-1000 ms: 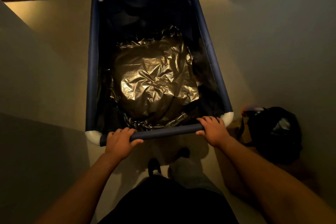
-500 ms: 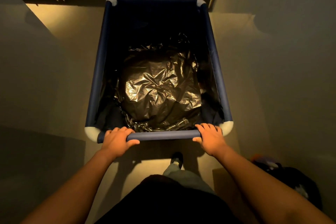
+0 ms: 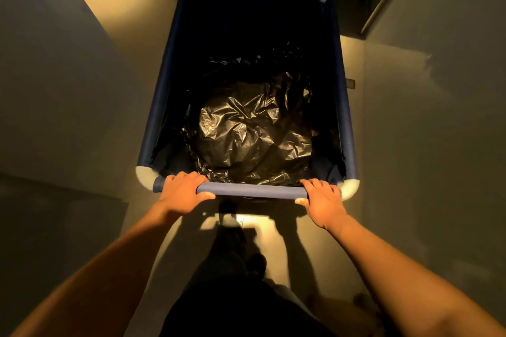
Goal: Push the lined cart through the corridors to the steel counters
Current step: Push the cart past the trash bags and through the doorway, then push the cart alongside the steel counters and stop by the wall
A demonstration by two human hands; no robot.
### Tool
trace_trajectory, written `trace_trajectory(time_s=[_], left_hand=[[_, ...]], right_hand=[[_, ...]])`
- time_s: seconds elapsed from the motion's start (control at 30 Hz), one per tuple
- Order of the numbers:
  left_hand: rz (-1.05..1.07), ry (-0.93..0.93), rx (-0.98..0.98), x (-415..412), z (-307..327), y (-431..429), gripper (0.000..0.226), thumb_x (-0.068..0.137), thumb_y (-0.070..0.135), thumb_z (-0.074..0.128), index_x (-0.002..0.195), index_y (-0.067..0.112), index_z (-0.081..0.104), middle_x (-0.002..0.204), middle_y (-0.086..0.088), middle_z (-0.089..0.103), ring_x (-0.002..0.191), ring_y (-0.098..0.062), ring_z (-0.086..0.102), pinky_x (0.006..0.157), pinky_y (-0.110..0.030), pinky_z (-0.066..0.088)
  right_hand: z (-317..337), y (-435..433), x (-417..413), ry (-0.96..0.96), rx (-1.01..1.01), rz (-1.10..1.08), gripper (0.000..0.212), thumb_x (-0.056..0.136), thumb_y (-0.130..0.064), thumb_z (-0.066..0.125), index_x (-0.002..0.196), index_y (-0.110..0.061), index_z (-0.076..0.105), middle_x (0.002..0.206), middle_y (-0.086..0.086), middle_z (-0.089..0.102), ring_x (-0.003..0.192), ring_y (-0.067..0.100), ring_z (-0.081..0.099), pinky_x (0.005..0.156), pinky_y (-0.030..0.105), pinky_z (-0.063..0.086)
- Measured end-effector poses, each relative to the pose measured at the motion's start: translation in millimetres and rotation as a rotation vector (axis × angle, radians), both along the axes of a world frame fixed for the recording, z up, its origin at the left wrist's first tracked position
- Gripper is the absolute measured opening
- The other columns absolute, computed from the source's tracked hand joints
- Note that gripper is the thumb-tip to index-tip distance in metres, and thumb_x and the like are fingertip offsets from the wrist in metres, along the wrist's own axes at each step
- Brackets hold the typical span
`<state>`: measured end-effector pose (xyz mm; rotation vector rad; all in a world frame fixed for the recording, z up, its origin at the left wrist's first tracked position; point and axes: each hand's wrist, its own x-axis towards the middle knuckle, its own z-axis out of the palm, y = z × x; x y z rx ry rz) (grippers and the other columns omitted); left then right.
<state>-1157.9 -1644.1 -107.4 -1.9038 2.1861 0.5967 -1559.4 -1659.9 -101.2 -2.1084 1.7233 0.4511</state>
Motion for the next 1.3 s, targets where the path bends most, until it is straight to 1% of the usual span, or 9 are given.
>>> trace_trajectory(time_s=[0.1, 0.17, 0.23, 0.3, 0.4, 0.47, 0.67, 1.03, 1.3], left_hand=[[0.007, -0.065, -0.006, -6, 0, -29, 0.056, 0.088, 0.078, 0.027, 0.119, 0.041, 0.056, 0.119, 0.009, 0.061, 0.107, -0.019, 0.056, 0.091, -0.041, 0.042], [0.021, -0.1, -0.04, -10, 1, -48, 0.079, 0.082, 0.084, 0.01, 0.12, 0.036, 0.06, 0.118, 0.005, 0.063, 0.107, -0.023, 0.059, 0.09, -0.043, 0.045], [0.003, -0.057, -0.166, -14, 2, -64, 0.099, 0.079, 0.087, 0.004, 0.107, 0.02, 0.071, 0.1, -0.007, 0.071, 0.089, -0.03, 0.067, 0.077, -0.042, 0.05], [0.04, -0.042, -0.251, -15, 1, -82, 0.089, 0.083, 0.086, 0.018, 0.099, 0.019, 0.073, 0.088, -0.006, 0.071, 0.079, -0.028, 0.067, 0.07, -0.04, 0.049], [0.14, 0.008, -0.033, -13, -7, -115, 0.063, 0.088, 0.076, 0.04, 0.13, 0.032, 0.058, 0.131, 0.0, 0.062, 0.123, -0.028, 0.055, 0.103, -0.05, 0.038], [0.182, 0.015, 0.026, -12, -11, -135, 0.061, 0.09, 0.072, 0.042, 0.136, 0.034, 0.052, 0.142, 0.002, 0.054, 0.132, -0.026, 0.047, 0.11, -0.05, 0.03], [0.22, -0.015, 0.079, -12, -9, -195, 0.064, 0.09, 0.073, 0.04, 0.14, 0.033, 0.049, 0.141, 0.001, 0.054, 0.13, -0.028, 0.047, 0.107, -0.05, 0.031], [0.327, 0.015, 0.088, -10, -4, -283, 0.067, 0.092, 0.07, 0.04, 0.143, 0.026, 0.043, 0.144, -0.004, 0.049, 0.13, -0.032, 0.045, 0.11, -0.053, 0.029], [0.402, -0.026, 0.105, -5, -7, -344, 0.068, 0.092, 0.072, 0.038, 0.144, 0.028, 0.042, 0.145, -0.001, 0.049, 0.131, -0.031, 0.046, 0.111, -0.052, 0.031]], right_hand=[[0, -39, -2, 0.011, -0.014, 0.021, 0.061, 0.101, -0.057, 0.042, 0.153, -0.026, 0.036, 0.148, 0.001, 0.048, 0.135, 0.027, 0.045, 0.115, 0.048, 0.031], [0, -65, 0, 0.027, -0.023, 0.028, 0.061, 0.102, -0.056, 0.042, 0.154, -0.025, 0.036, 0.148, 0.001, 0.048, 0.136, 0.027, 0.044, 0.115, 0.048, 0.031], [2, -88, 2, 0.043, -0.036, 0.028, 0.06, 0.102, -0.055, 0.042, 0.154, -0.024, 0.035, 0.148, 0.001, 0.049, 0.137, 0.027, 0.044, 0.116, 0.047, 0.029], [5, -111, 5, 0.055, -0.04, 0.03, 0.059, 0.103, -0.053, 0.042, 0.154, -0.024, 0.035, 0.148, 0.002, 0.049, 0.137, 0.027, 0.044, 0.117, 0.047, 0.028], [9, -150, 7, 0.076, -0.036, 0.056, 0.059, 0.103, -0.051, 0.041, 0.155, -0.023, 0.034, 0.148, 0.002, 0.048, 0.137, 0.026, 0.043, 0.119, 0.046, 0.026], [12, -178, 9, 0.09, -0.005, 0.067, 0.06, 0.104, -0.051, 0.04, 0.156, -0.022, 0.032, 0.149, 0.003, 0.047, 0.138, 0.027, 0.042, 0.119, 0.046, 0.025], [18, -252, 23, 0.125, 0.032, 0.057, 0.059, 0.104, -0.05, 0.04, 0.156, -0.021, 0.031, 0.149, 0.005, 0.046, 0.141, 0.028, 0.039, 0.122, 0.049, 0.019], [27, -379, 48, 0.237, 0.092, 0.131, 0.061, 0.104, -0.04, 0.045, 0.158, -0.02, 0.025, 0.153, 0.008, 0.043, 0.146, 0.03, 0.033, 0.122, 0.051, 0.021], [23, -472, 55, 0.165, 0.099, 0.219, 0.061, 0.104, -0.045, 0.046, 0.158, -0.026, 0.027, 0.156, 0.003, 0.041, 0.147, 0.026, 0.032, 0.123, 0.048, 0.017]])
